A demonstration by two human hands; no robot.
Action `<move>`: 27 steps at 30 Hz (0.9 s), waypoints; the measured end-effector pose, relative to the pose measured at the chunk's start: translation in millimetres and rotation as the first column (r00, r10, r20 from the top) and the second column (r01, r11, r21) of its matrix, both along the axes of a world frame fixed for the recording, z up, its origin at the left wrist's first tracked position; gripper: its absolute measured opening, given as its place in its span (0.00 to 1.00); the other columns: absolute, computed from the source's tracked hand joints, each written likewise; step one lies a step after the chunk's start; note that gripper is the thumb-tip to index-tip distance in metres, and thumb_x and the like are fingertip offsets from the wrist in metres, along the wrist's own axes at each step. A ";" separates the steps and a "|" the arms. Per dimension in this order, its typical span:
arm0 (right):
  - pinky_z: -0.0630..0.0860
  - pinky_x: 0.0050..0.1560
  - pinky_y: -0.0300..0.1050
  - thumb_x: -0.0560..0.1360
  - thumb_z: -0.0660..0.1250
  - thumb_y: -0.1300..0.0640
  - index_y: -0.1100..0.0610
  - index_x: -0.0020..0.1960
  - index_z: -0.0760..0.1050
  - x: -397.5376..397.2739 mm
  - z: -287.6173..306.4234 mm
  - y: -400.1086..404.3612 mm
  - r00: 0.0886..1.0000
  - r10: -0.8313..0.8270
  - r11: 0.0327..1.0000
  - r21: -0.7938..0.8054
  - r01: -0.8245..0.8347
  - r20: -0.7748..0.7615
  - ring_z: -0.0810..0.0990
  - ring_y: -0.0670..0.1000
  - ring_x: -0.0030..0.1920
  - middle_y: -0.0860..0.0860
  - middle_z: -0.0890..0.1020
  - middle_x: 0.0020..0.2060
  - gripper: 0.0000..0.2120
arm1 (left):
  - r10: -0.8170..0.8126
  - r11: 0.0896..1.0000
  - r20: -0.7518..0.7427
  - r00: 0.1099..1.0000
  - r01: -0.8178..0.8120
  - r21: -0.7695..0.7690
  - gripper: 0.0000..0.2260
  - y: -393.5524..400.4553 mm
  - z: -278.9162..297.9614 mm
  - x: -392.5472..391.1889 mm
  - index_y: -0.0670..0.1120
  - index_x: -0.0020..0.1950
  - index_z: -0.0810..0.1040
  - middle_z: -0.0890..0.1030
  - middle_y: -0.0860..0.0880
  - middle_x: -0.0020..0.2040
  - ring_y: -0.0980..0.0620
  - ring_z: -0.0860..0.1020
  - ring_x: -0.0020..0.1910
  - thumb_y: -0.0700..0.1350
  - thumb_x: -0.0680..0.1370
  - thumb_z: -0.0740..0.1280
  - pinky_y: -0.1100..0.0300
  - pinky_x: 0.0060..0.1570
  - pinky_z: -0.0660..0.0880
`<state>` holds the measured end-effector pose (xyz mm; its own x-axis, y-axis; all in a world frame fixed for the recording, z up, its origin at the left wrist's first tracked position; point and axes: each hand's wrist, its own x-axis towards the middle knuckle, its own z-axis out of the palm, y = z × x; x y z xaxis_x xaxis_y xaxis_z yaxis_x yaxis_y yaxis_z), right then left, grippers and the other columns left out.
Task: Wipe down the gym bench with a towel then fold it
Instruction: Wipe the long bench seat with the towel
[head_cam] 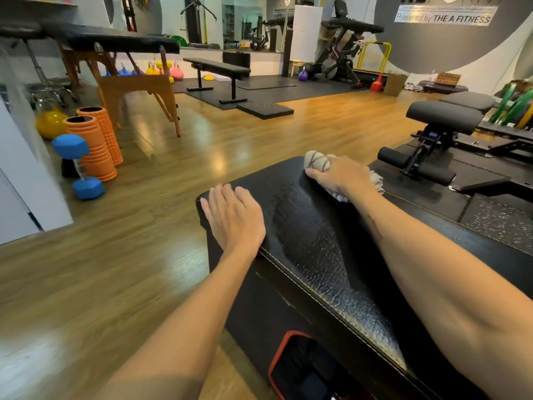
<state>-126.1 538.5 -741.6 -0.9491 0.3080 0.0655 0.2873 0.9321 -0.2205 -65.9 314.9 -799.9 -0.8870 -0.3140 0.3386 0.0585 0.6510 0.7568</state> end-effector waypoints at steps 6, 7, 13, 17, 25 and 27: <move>0.69 0.63 0.59 0.70 0.56 0.24 0.52 0.65 0.74 36.0 1.8 -71.2 0.987 0.152 0.988 0.012 -0.152 -0.041 0.74 0.62 0.64 0.55 0.76 0.65 0.38 | 0.002 0.999 -0.010 1.000 -0.002 0.045 0.20 0.4 8.2 7.7 0.39 0.67 0.71 0.72 0.44 0.68 0.48 0.64 0.72 0.45 0.82 0.48 0.52 0.76 0.43; 0.67 0.63 0.59 0.71 0.56 0.25 0.52 0.66 0.73 46.3 1.6 -84.3 0.981 0.189 0.982 0.019 -0.189 -0.040 0.73 0.62 0.65 0.55 0.75 0.66 0.37 | 0.013 0.998 -0.018 1.000 -0.012 0.063 0.20 0.6 9.4 9.0 0.39 0.67 0.71 0.73 0.44 0.67 0.48 0.64 0.71 0.45 0.82 0.48 0.51 0.76 0.44; 0.64 0.62 0.57 0.77 0.55 0.34 0.49 0.65 0.74 111.7 -5.0 -114.7 0.934 0.347 0.938 0.024 -0.346 -0.079 0.73 0.60 0.64 0.52 0.75 0.65 0.26 | 0.006 0.986 -0.001 1.000 -0.006 0.164 0.24 -1.1 13.1 16.8 0.40 0.75 0.62 0.66 0.44 0.74 0.51 0.59 0.76 0.47 0.83 0.43 0.53 0.76 0.43; 0.65 0.61 0.56 0.77 0.56 0.33 0.51 0.61 0.77 147.6 -5.2 -107.6 0.926 0.371 0.929 0.014 -0.371 -0.073 0.73 0.57 0.62 0.49 0.76 0.62 0.26 | -0.003 0.983 0.018 1.000 -0.001 0.183 0.24 -2.4 15.2 20.2 0.40 0.76 0.62 0.66 0.44 0.75 0.51 0.59 0.76 0.47 0.83 0.43 0.53 0.76 0.43; 0.67 0.61 0.55 0.71 0.52 0.25 0.43 0.66 0.72 184.3 0.1 -73.5 0.900 0.432 0.902 0.005 -0.432 -0.061 0.71 0.52 0.65 0.43 0.73 0.64 0.33 | 0.009 0.975 0.036 0.999 -0.017 0.220 0.23 -0.7 16.7 21.1 0.40 0.77 0.59 0.64 0.44 0.76 0.51 0.57 0.77 0.47 0.84 0.43 0.55 0.76 0.42; 0.67 0.62 0.57 0.73 0.56 0.27 0.47 0.64 0.74 160.3 1.7 -59.5 0.936 0.348 0.938 0.024 -0.347 -0.059 0.72 0.56 0.65 0.48 0.74 0.65 0.31 | -0.002 0.976 0.038 0.999 -0.006 0.216 0.24 -0.4 14.7 19.8 0.41 0.77 0.58 0.63 0.44 0.76 0.51 0.57 0.77 0.47 0.83 0.43 0.56 0.76 0.42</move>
